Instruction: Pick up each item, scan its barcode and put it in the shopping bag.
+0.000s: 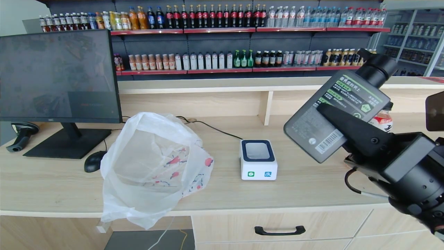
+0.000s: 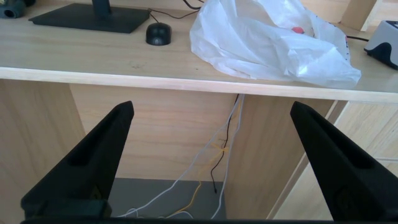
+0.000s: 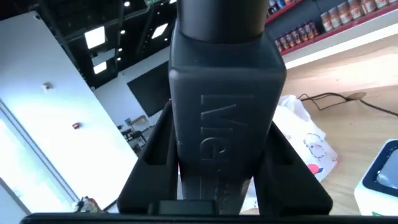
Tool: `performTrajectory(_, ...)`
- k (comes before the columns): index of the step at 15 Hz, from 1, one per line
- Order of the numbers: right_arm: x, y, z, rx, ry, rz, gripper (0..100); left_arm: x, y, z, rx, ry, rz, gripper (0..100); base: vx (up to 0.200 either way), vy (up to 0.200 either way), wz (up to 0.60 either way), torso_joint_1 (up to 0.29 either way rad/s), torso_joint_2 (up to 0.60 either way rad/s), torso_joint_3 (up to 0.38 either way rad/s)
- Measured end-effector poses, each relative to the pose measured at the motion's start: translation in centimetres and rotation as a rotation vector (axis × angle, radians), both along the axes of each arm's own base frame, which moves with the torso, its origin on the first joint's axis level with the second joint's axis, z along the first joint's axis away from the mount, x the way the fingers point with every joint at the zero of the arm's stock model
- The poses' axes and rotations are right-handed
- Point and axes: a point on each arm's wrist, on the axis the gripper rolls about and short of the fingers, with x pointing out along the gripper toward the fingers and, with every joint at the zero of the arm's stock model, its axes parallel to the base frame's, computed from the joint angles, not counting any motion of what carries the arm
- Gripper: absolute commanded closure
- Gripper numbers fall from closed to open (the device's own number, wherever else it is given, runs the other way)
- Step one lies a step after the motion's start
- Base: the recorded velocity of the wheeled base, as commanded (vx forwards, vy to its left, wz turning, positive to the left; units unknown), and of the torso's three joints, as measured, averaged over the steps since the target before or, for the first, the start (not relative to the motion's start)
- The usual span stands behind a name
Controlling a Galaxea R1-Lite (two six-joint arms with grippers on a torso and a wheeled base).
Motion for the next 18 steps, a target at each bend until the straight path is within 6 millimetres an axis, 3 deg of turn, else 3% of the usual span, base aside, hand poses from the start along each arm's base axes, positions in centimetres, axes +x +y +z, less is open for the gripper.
performTrajectory(8, -2.5, 2.3, 0.0, 0.039, 0.042, 0.143, 100, 0.0, 0.0, 0.0, 0.000, 0.000, 0.000, 0, 0.000, 0.000, 0.00, 0.000, 0.00, 0.000)
performTrajectory(18, -2.6, 3.3, 3.5, 0.229, 0.033, 0.137, 100, 0.0, 0.0, 0.0, 0.000, 0.000, 0.000, 0, 0.000, 0.000, 0.00, 0.000, 0.00, 0.000)
